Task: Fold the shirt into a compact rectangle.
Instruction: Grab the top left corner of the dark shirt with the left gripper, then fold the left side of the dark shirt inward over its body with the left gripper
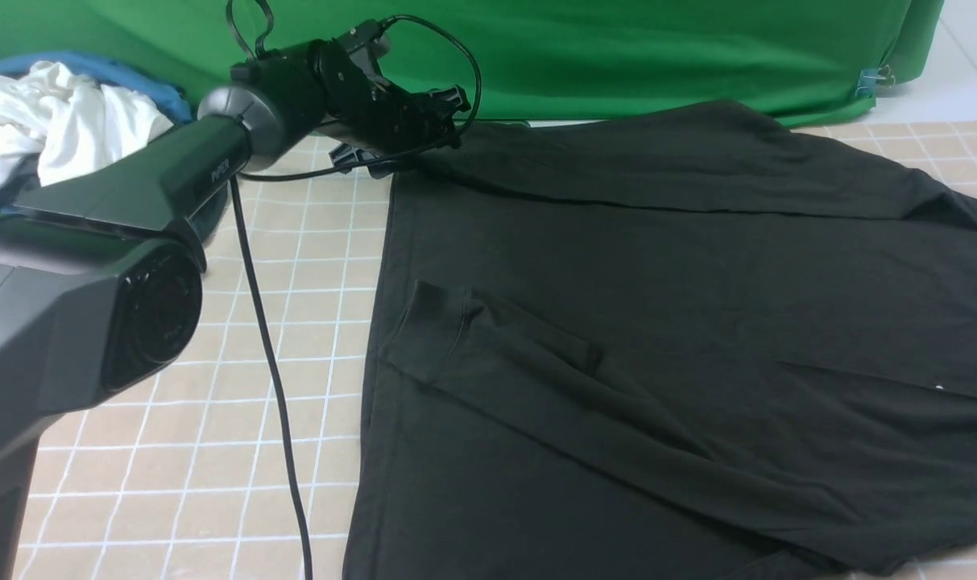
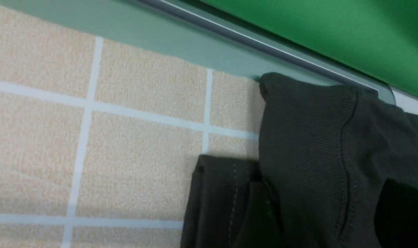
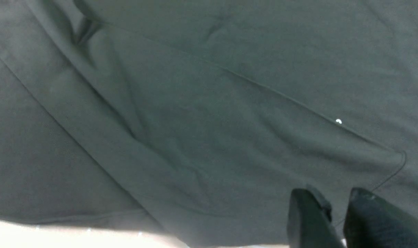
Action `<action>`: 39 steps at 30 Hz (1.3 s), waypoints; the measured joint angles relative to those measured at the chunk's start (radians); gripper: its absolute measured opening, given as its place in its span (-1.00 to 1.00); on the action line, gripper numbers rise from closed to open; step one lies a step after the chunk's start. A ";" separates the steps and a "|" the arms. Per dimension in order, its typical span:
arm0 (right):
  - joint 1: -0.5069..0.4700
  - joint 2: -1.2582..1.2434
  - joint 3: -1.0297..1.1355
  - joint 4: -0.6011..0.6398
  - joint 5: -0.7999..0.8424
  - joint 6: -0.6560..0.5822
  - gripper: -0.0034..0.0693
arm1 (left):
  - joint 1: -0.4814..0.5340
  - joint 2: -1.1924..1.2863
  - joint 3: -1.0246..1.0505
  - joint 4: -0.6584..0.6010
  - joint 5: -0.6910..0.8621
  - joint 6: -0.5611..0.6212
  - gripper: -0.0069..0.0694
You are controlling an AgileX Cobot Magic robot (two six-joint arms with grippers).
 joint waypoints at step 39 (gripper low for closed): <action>0.000 0.000 0.000 0.000 0.022 0.136 -0.33 | 0.001 -0.365 -0.005 0.018 0.598 -0.078 -0.76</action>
